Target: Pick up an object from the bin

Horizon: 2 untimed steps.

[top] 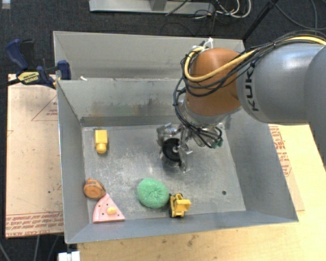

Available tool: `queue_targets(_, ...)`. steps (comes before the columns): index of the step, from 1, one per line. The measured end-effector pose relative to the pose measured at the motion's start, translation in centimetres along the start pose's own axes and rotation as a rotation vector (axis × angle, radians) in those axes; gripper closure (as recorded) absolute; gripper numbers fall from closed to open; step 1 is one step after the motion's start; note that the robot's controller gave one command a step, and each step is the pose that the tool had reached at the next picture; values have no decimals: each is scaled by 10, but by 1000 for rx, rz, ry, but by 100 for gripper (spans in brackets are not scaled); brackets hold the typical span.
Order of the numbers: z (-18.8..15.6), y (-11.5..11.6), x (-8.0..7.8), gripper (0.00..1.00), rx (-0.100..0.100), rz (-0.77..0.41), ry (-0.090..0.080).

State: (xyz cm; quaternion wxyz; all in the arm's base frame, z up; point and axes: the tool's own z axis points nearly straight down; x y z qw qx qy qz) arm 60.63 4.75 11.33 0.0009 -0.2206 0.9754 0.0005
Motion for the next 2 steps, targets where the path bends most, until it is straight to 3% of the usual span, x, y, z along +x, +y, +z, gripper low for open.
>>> queue_targets(2, -19, 1, 0, 100, 0, 1, 1)
